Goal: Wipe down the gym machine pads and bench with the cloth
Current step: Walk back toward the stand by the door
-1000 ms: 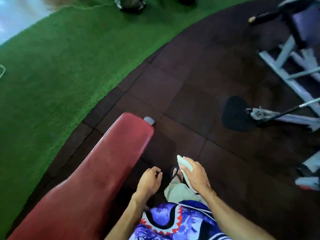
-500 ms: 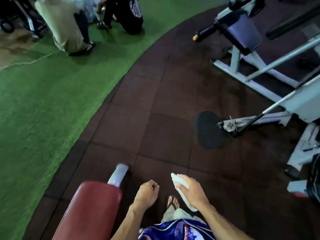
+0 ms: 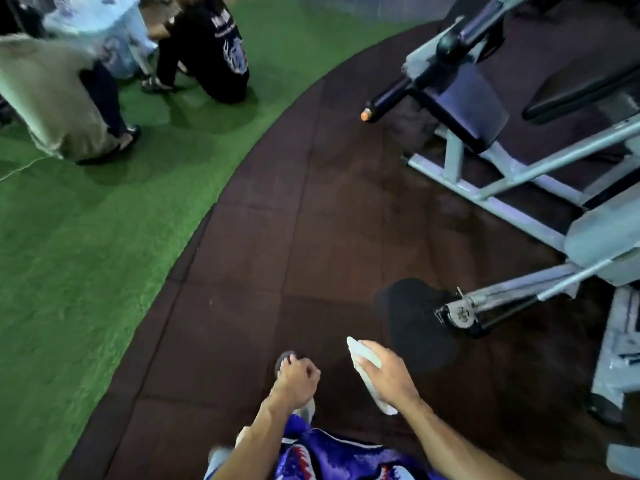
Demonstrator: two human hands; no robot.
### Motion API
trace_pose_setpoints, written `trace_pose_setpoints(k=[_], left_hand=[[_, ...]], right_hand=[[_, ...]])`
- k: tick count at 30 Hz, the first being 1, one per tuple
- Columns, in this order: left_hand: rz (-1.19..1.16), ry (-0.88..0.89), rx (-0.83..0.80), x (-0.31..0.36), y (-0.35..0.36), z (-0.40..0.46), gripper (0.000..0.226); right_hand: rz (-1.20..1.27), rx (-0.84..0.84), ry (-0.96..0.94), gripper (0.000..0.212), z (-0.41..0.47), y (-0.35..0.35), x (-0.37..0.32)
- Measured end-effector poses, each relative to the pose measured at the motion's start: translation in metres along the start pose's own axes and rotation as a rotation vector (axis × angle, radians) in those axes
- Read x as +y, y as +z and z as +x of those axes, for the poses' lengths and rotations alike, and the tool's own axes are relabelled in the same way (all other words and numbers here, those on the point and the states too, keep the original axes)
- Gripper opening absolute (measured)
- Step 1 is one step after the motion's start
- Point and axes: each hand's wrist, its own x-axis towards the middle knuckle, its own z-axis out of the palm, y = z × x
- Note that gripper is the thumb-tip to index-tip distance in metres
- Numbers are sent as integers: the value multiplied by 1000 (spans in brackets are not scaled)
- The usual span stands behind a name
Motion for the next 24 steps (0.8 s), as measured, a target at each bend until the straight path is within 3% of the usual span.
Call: trace_pose_setpoints(k=[3,6,9,16,21,24], left_hand=[[32,35,-8,42,-79,64,21],[37,43,-10,86,-148,118,22],[25,64,-33,135,-204,175,19],[59,94,-21,245,-304,338,26],[69,65,-35,336,-376,443,28],[54,82,-55,397,-419,501,27]], right_hand=[[56,65,-1,51,67,-32,-60],[113,123,6,33,120,-71,-133],[194,147,14,37,182,-110,-189],[166,107,-30,27,373,-190,-257],[69,55,-21,61,512,-267,-295],[48,67,2,63,585,-315,-326]])
